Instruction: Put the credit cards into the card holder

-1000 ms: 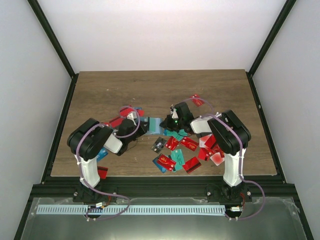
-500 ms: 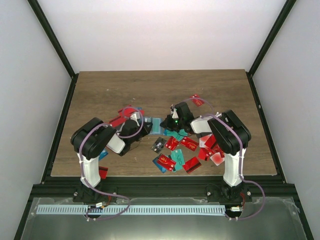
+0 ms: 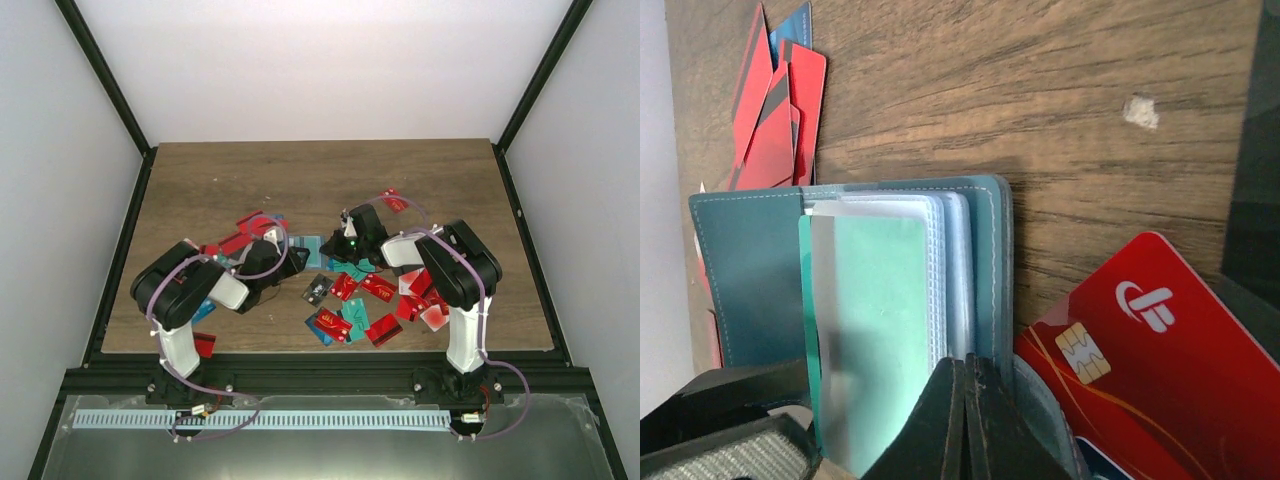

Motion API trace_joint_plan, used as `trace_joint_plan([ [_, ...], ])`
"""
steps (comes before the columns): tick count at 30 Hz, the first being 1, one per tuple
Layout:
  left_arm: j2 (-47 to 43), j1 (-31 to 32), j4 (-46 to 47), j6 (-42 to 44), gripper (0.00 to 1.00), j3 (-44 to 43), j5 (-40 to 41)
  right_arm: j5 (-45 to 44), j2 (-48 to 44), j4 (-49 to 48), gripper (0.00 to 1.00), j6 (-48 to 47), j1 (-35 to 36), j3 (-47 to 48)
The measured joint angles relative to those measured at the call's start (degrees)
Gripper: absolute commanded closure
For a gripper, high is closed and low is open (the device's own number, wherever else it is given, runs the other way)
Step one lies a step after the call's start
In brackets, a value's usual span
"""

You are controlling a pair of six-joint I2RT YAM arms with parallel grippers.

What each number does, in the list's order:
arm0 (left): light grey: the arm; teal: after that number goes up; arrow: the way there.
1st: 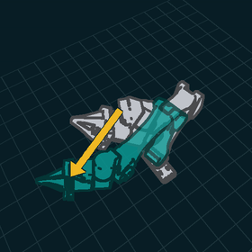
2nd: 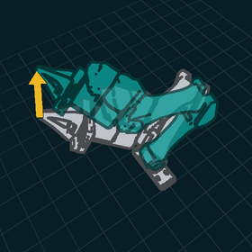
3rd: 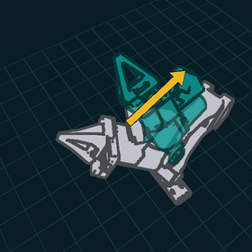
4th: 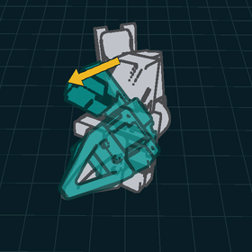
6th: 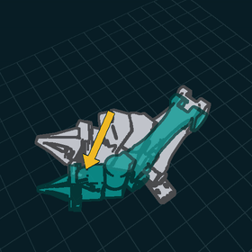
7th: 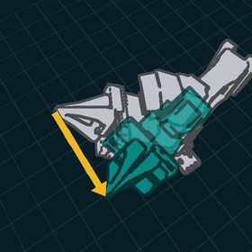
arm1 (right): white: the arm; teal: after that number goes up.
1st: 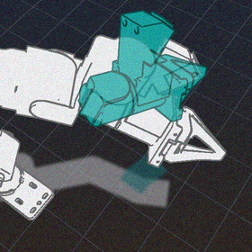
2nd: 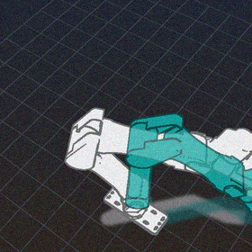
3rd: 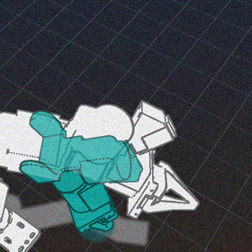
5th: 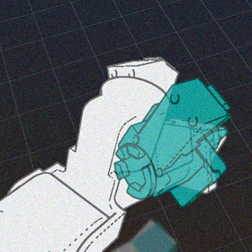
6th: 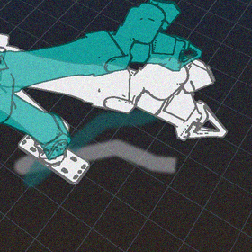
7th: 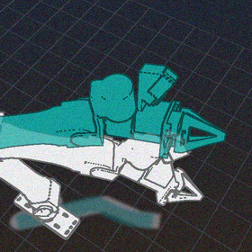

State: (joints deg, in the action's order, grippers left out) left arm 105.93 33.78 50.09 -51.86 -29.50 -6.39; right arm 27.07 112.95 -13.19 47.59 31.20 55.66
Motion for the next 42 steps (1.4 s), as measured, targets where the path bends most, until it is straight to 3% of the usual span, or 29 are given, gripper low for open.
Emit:
trace_joint_plan([
  [9,-9.4,0.7,-11.3,4.7,0.29,1.6,1.5,0.3,0.0,0.1,0.99,-1.4,0.1,0.0],
  [14,-16.6,0.7,-18.2,8.1,0.25,2.4,3.9,0.3,-0.1,0.2,0.95,-2.4,0.1,0.0],
  [19,-22.1,0.7,-25.7,13.2,0.36,1.5,5.2,0.4,-0.7,1.2,0.83,-4.0,0.2,0.1],
  [26,-21.7,0.8,-31.6,19.3,0.70,-2.2,4.4,0.2,-1.8,4.8,0.70,-6.5,0.5,1.1],
  [30,-18.1,0.8,-32.6,20.9,0.82,-4.3,3.0,-0.3,-2.4,7.4,0.63,-8.0,0.5,1.9],
  [42,-10.1,0.8,-33.7,21.9,0.95,-9.4,1.7,-1.7,-4.3,12.5,0.53,-10.9,0.5,2.7],
])
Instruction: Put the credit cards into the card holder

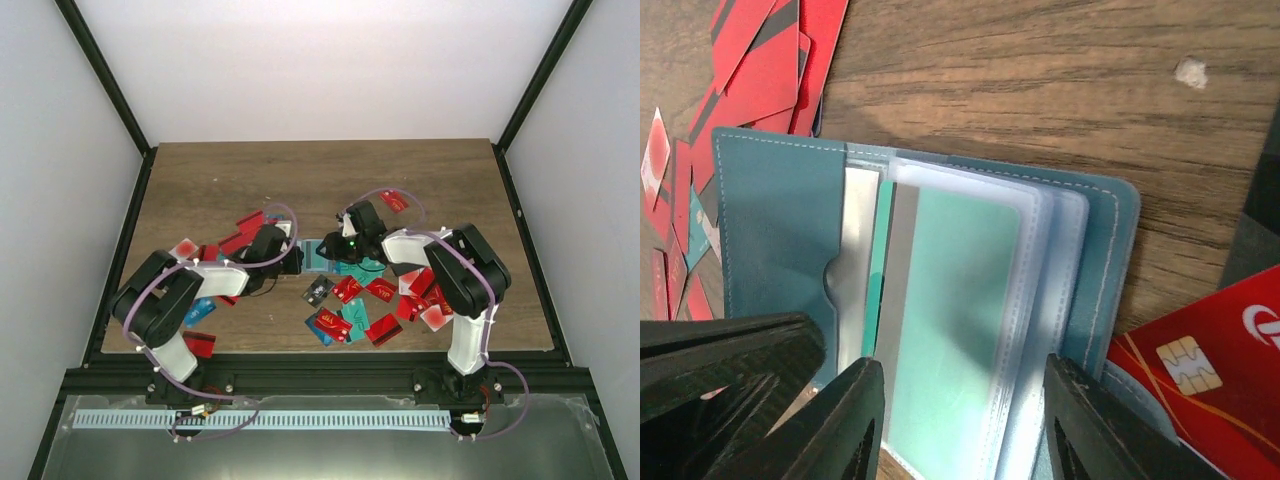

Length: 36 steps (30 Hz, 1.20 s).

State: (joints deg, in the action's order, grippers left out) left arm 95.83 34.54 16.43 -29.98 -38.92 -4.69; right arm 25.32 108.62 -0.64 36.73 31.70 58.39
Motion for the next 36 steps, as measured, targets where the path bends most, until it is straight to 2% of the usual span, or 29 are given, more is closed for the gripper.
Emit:
trace_joint_plan([
  [16,6.1,0.0,0.3,0.0,0.96,-3.3,-1.9,0.1,-1.0,1.9,0.54,-1.0,0.0,0.0],
  [36,7.9,0.0,0.8,0.0,0.96,-5.0,-1.6,1.7,-0.9,1.0,0.66,-0.8,0.0,0.0],
])
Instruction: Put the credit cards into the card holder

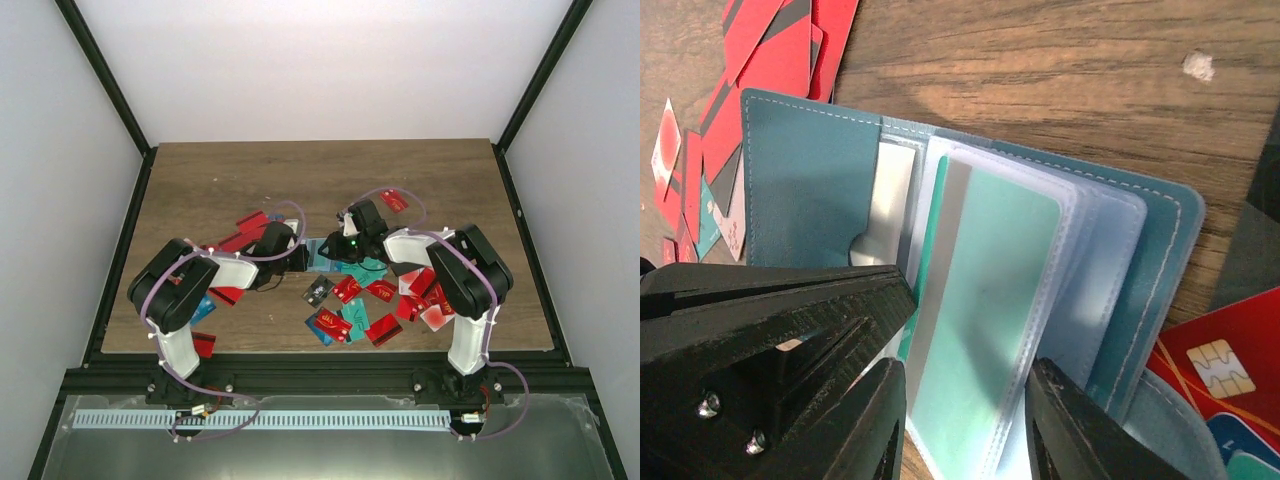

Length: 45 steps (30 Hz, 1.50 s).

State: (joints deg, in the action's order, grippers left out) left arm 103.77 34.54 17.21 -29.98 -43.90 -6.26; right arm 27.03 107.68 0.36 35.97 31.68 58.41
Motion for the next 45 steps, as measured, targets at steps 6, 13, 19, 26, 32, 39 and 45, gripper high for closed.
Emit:
trace_joint_plan([
  [6,0.0,0.0,0.2,-0.3,0.96,0.1,0.0,1.3,0.1,-0.9,0.67,0.0,0.0,0.0],
  [13,-2.5,0.0,-2.5,-1.3,0.96,0.5,-0.1,4.4,0.3,-2.3,0.67,0.0,0.3,0.5],
  [19,-7.6,-0.1,-6.9,-2.0,0.94,0.6,0.6,5.2,1.5,-2.1,0.66,0.0,1.9,4.2],
  [26,-16.7,-2.4,-10.6,-3.1,0.91,2.7,2.4,5.1,4.5,-1.3,0.64,0.0,3.8,9.1],
  [32,-23.0,-4.4,-13.6,-3.3,0.90,6.4,3.1,4.8,8.9,0.8,0.62,0.1,6.6,14.9],
  [39,-31.6,-6.2,-17.5,-3.5,0.86,11.7,3.8,4.7,13.1,2.6,0.57,0.6,9.2,21.2],
  [45,-35.1,-7.3,-18.5,-3.4,0.86,13.9,3.8,4.7,15.8,3.5,0.56,1.0,10.3,25.5],
])
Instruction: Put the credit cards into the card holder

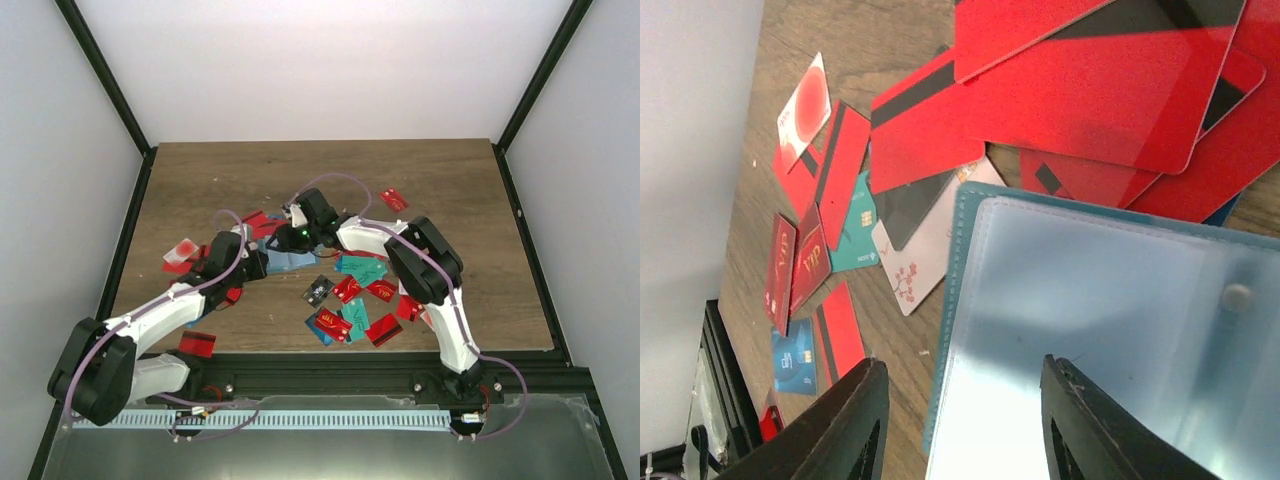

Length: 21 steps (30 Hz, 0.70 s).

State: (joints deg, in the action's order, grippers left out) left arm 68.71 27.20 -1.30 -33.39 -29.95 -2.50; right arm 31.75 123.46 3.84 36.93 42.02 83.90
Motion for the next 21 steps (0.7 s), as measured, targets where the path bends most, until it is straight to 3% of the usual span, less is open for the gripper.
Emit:
trace_joint_plan([
  [11,0.0,-0.6,1.7,0.1,0.81,0.7,-4.4,0.3,0.9,1.8,0.57,-1.2,0.6,0.4],
  [21,0.4,-0.6,2.1,0.6,0.80,-0.8,-8.5,-3.8,-10.6,5.4,0.58,-5.3,0.6,-2.7],
])
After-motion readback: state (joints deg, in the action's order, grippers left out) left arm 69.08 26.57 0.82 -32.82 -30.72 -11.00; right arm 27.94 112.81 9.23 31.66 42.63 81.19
